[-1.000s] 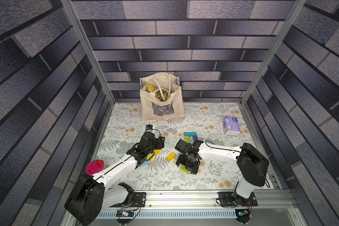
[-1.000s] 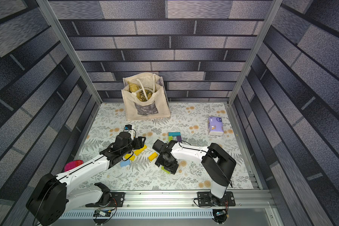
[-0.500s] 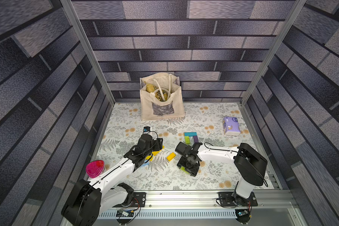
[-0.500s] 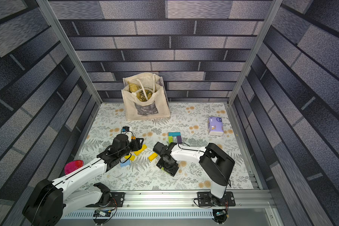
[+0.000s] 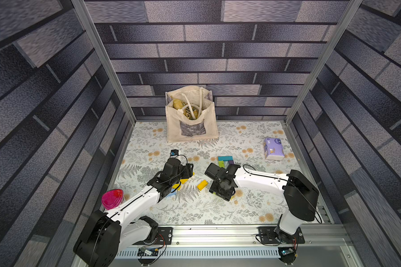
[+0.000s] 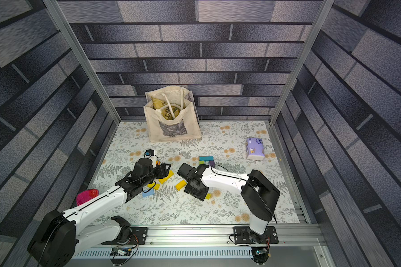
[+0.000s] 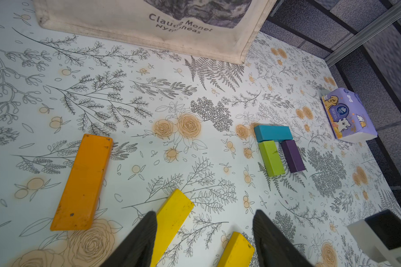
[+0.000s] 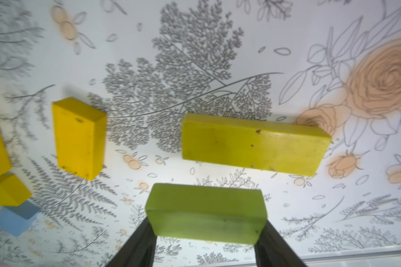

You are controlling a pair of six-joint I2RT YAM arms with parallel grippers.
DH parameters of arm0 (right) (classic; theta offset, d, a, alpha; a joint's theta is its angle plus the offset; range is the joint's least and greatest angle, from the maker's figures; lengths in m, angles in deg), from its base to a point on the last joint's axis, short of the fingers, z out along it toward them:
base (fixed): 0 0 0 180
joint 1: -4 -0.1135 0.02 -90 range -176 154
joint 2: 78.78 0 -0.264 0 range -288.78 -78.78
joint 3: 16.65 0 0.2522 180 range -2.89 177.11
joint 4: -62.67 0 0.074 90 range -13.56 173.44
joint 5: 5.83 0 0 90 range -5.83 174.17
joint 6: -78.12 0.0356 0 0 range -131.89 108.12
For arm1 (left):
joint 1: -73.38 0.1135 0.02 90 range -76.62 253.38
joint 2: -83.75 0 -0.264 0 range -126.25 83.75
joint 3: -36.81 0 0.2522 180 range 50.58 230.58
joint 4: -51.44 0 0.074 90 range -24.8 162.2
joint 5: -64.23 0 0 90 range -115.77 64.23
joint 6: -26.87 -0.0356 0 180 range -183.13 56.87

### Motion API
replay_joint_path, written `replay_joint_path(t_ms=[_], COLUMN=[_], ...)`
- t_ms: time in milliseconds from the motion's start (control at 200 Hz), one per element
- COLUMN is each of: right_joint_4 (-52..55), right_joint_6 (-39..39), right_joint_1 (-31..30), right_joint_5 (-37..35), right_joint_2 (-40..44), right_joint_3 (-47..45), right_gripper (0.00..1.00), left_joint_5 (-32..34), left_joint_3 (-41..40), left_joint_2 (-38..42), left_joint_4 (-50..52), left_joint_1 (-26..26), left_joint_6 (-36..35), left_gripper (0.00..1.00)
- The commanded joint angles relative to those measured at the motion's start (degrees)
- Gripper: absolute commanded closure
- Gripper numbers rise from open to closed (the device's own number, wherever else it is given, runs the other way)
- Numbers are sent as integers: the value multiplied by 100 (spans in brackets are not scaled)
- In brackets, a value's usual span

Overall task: Assemble the letter p with building blocks
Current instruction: Pick up the building block from the center of the board, then assemble the building block at the center of the board.

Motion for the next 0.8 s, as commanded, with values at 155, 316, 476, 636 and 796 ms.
replay_joint_path(t_ms=[155,316,476,636,796], right_joint_4=[1262,1085,595,218,-70], right_joint_6=[-1882,-3744,-5040,-5637,-5986], right_joint_1=[163,375,443,573,893], right_joint_5=[-1135,-2126,-2472,-2110,-1650], right_joint_2=[642,666,705,426,93], right_joint_3=[811,587,242,68,25], right_gripper=[73,75,74,73,71], left_joint_5=[-126,-33,42,126,130], left_joint_3=[488,719,940,1112,1341], left_joint_2=[-385,-560,-667,-971,-1307], left_joint_4=[100,93,231,229,220], left_joint_1=[-181,-419,-673,-863,-991], left_joint_6=[41,54,16,70,107], left_gripper=[32,32,32,31,31])
